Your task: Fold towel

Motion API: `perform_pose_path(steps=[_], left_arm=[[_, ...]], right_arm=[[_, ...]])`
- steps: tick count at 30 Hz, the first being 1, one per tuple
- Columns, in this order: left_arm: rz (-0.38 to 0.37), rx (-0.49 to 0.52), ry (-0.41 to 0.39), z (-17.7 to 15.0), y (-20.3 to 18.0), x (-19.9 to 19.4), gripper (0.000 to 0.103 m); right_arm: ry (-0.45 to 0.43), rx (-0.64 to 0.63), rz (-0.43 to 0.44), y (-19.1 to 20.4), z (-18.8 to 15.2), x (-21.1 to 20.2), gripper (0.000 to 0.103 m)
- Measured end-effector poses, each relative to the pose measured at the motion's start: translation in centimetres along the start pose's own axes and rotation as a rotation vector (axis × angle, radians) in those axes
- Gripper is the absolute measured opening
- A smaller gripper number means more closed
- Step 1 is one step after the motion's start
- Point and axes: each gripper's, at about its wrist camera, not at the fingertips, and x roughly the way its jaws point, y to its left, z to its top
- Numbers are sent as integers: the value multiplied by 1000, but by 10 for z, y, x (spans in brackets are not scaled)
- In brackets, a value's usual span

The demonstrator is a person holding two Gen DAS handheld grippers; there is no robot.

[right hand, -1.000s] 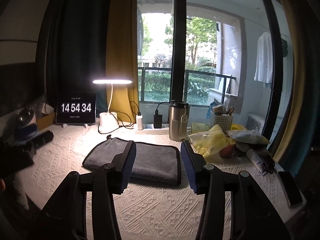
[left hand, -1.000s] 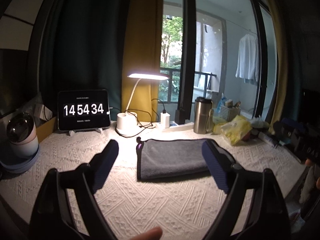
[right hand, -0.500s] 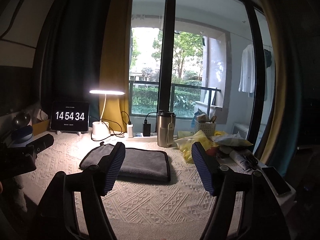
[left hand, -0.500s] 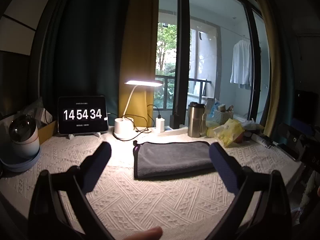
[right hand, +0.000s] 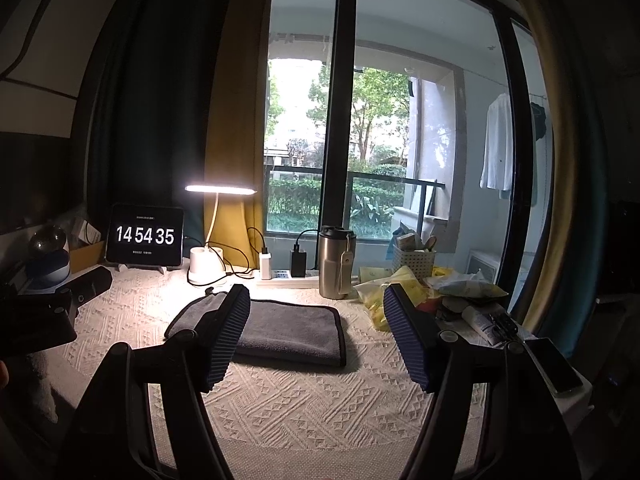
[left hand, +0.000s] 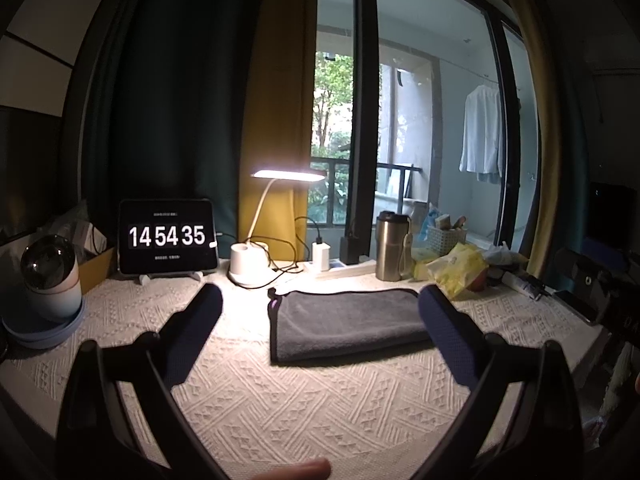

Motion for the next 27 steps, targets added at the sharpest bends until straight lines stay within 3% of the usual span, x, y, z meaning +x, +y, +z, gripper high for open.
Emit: perform_pose_path(steps=[27], left_arm=[[2,-1,1,1,1,-1,99]], right_arm=[[6,0,6,1,0,-1,73]])
